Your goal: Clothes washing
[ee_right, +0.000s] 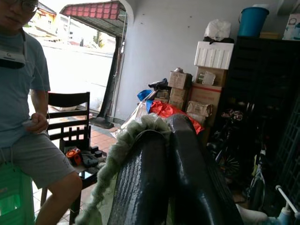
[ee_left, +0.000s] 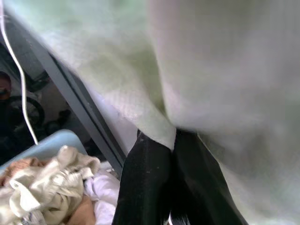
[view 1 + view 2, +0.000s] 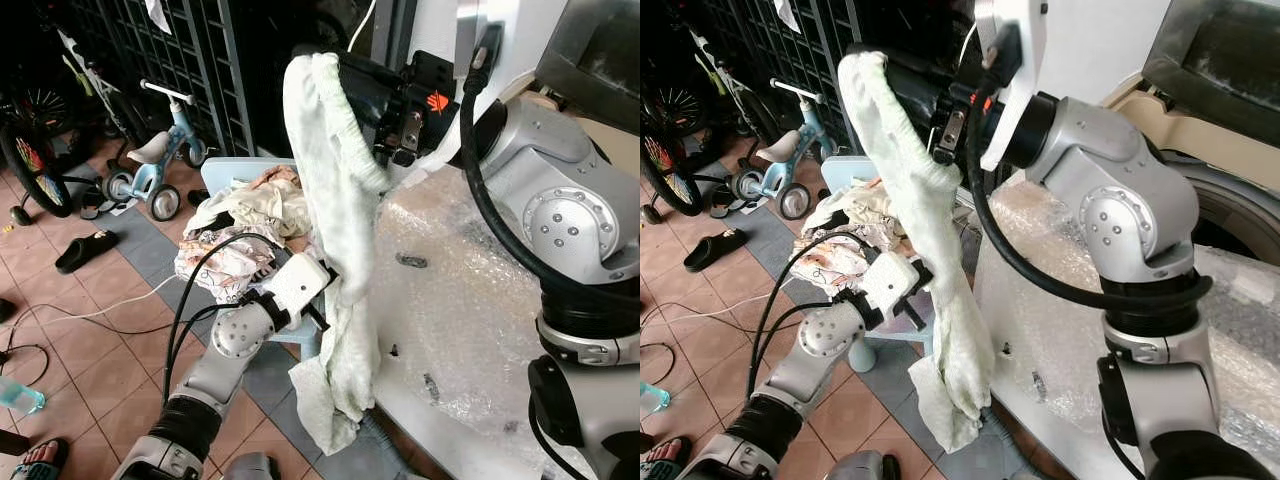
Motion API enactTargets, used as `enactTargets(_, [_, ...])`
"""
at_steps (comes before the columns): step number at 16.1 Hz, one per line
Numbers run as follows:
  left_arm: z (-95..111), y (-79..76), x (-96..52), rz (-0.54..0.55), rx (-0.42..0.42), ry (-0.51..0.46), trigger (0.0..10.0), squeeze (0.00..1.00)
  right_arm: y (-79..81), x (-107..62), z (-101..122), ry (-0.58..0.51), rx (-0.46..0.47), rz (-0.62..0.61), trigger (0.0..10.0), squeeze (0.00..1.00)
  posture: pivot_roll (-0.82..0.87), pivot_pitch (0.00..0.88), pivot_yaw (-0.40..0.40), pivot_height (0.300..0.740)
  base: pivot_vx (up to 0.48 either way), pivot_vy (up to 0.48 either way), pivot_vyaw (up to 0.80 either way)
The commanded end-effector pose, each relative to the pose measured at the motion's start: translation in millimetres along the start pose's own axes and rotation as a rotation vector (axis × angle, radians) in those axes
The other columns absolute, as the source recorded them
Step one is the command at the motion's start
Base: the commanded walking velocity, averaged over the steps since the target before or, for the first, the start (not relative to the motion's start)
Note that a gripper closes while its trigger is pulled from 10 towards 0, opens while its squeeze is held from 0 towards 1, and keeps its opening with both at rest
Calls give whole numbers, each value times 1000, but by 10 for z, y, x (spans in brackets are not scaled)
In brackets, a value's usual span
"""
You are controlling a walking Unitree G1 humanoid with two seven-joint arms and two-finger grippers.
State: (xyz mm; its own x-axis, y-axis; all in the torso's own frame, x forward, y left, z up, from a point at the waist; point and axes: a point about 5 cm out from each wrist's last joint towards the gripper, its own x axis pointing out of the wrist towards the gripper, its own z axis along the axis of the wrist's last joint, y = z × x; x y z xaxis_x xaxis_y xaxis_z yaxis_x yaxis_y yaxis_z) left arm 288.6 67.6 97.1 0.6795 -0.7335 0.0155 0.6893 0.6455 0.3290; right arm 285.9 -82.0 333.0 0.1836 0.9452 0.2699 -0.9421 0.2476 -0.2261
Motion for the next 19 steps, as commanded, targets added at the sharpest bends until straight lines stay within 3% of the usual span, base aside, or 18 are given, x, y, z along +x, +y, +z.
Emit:
enactTargets(1, [85,80,-30,35,6,-37,0,0,-15,-49,-31,11,-2,-13,0,0,-70,0,43,740,0,0,0])
enactTargets(6, [246,195,-121,109,-2,-94,0,0,-157,-269,-333,93,52,-133,0,0,-53,0,48,740,0,0,0])
enactTargets(7, [392,270,-173,143,-3,-136,0,0,-264,-449,-583,185,60,-227,510,0,-51,0,50,740,0,0,0])
enactTargets(8, [521,327,-210,161,4,-169,0,0,-369,-617,-794,279,44,-334,3608,0,-38,0,51,740,0,0,0])
enactTargets(9, [556,342,-219,165,8,-177,0,0,-400,-666,-853,306,43,-369,3608,0,-34,0,51,740,0,0,0])
enactTargets(10, [591,359,-229,169,11,-184,0,0,-430,-712,-908,330,45,-397,8118,0,-31,0,51,740,0,0,0])
enactTargets(11, [630,375,-241,171,15,-192,0,0,-465,-772,-971,362,35,-434,10000,0,-30,0,51,740,0,0,0])
enactTargets(12, [668,388,-256,171,20,-195,0,0,-527,-862,-1060,422,2,-505,10000,0,-27,0,52,740,0,0,0])
enactTargets(13, [700,400,-272,170,23,-197,0,0,-577,-952,-1140,467,-22,-569,10000,592,-22,0,53,740,0,0,0])
enactTargets(14, [738,416,-314,172,26,-190,0,0,-546,-1064,-1304,501,-14,-607,10000,1000,-7,0,51,740,0,0,0])
enactTargets(16, [742,419,-325,176,25,-186,0,0,-513,-1070,-1343,501,-6,-596,10000,1000,-7,0,51,740,0,0,0])
enactTargets(19, [820,468,-352,214,-7,-187,0,0,-273,-1079,-1540,476,84,-506,10000,1000,4,0,56,740,0,0,0])
